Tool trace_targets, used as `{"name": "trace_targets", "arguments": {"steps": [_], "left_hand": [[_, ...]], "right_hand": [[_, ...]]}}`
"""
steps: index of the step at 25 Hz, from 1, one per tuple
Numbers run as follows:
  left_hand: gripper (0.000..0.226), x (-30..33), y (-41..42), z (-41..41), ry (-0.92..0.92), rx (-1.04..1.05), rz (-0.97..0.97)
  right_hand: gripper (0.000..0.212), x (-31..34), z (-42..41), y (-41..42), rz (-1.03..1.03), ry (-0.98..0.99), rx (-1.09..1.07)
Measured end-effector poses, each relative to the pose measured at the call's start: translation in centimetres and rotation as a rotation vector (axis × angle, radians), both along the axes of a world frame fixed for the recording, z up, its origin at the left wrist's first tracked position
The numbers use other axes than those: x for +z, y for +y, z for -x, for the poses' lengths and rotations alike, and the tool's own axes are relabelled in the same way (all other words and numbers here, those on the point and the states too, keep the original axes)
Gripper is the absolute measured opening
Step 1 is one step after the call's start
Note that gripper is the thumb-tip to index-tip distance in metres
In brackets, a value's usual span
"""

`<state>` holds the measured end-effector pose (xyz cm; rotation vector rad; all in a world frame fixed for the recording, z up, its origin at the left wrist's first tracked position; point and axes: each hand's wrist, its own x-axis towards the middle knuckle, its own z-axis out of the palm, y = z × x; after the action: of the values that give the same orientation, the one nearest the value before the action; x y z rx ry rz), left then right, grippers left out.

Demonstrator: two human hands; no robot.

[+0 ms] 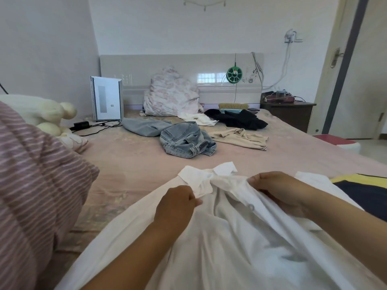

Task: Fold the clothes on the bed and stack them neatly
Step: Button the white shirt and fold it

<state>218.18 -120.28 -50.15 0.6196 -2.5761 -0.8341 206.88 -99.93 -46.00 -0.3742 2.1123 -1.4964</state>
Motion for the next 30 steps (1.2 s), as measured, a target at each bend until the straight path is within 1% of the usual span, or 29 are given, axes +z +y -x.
{"name": "trace_targets", "arguments": {"steps": [1,3,5,6,7,9,10,11,12,13,14,15,16,17,18,19,21,22,23,24,25,26,27,28,30], "left_hand": [[0.023,0.3,0.4,0.0,0.062,0.011,-0.005],[0.026,0.5,1.7,0.1,0.120,0.015,-0.032],[0.034,0.3,2.9,0.1,0.066,-0.027,-0.165],[0.036,0.1,3.3,0.0,0.030,-0.047,-0.194],[0.034,-0.1,3.4,-0.1,0.004,-0.061,-0.166],[0.021,-0.3,2.6,0.0,-0.004,-0.044,0.022],[0.017,-0.3,2.0,-0.1,-0.006,-0.016,0.113],[0.018,-0.3,1.4,-0.1,-0.021,-0.003,0.150],[0.024,-0.5,0.7,-0.1,-0.075,-0.002,0.160],[0.031,-0.8,0.3,-0.3,-0.157,-0.014,0.155],[0.034,-1.0,0.1,-0.5,-0.228,-0.022,0.159],[0.031,-1.2,0.2,-0.6,-0.262,-0.030,0.170],[0.020,-1.4,0.0,-0.8,-0.258,-0.037,0.187],[0.012,-1.5,-0.1,-0.9,-0.262,-0.034,0.203],[0.023,-1.6,-0.2,-1.0,-0.271,-0.030,0.230],[0.029,-1.5,0.0,-1.0,-0.295,-0.044,0.263],[0.020,-1.7,0.3,-0.9,-0.296,-0.084,0.321],[0.020,-1.8,0.7,-0.9,-0.317,-0.109,0.350],[0.027,-1.9,1.0,-1.0,-0.347,-0.127,0.389],[0.029,-2.1,1.1,-1.0,-0.363,-0.131,0.406],[0.025,-2.2,1.0,-0.9,-0.356,-0.120,0.413],[0.022,-2.4,0.8,-0.8,-0.354,-0.106,0.409],[0.025,-2.5,0.6,-0.7,-0.359,-0.100,0.407],[0.027,-2.6,0.5,-0.7,-0.364,-0.098,0.409],[0.025,-3.0,0.5,-0.5,-0.361,-0.099,0.414]], "right_hand": [[0.019,0.0,-0.1,0.1,0.035,-0.096,0.023],[0.024,-0.3,-0.8,0.1,0.027,-0.186,0.088],[0.024,-1.2,-1.1,-0.1,0.084,-0.237,0.125],[0.021,-1.6,-1.5,-0.3,0.061,-0.219,0.129],[0.015,-2.1,-1.7,-0.3,-0.030,-0.110,0.139],[0.004,-3.2,-1.3,0.2,-0.374,0.397,0.136],[0.008,-3.7,-1.1,0.4,-0.496,0.610,0.147],[0.019,-3.9,-1.0,0.5,-0.587,0.734,0.170],[0.029,-3.9,-1.1,0.6,-0.625,0.809,0.195],[0.035,-3.8,-1.2,0.5,-0.627,0.878,0.212],[0.035,-3.7,-1.4,0.5,-0.594,0.940,0.236],[0.032,-3.7,-1.7,0.4,-0.513,0.969,0.263],[0.026,-3.9,-2.1,0.3,-0.451,0.956,0.302],[0.019,-4.1,-2.6,0.3,-0.467,0.932,0.347],[0.019,-4.5,-3.0,0.3,-0.539,0.907,0.392],[0.027,-4.8,-3.0,0.3,-0.626,0.881,0.405],[0.036,-4.9,-2.2,0.4,-0.748,0.839,0.350],[0.034,-4.7,-1.7,0.2,-0.765,0.821,0.324],[0.027,-4.3,-1.3,-0.2,-0.748,0.798,0.303],[0.013,-3.9,-0.9,-0.6,-0.708,0.789,0.300],[0.016,-3.6,-0.5,-1.1,-0.663,0.791,0.297],[0.029,-3.3,-0.4,-1.7,-0.636,0.794,0.295],[0.035,-3.3,-0.3,-2.4,-0.604,0.790,0.291],[0.035,-3.4,-0.2,-3.1,-0.581,0.773,0.275],[0.024,-4.1,0.3,-4.5,-0.589,0.698,0.234]]}}
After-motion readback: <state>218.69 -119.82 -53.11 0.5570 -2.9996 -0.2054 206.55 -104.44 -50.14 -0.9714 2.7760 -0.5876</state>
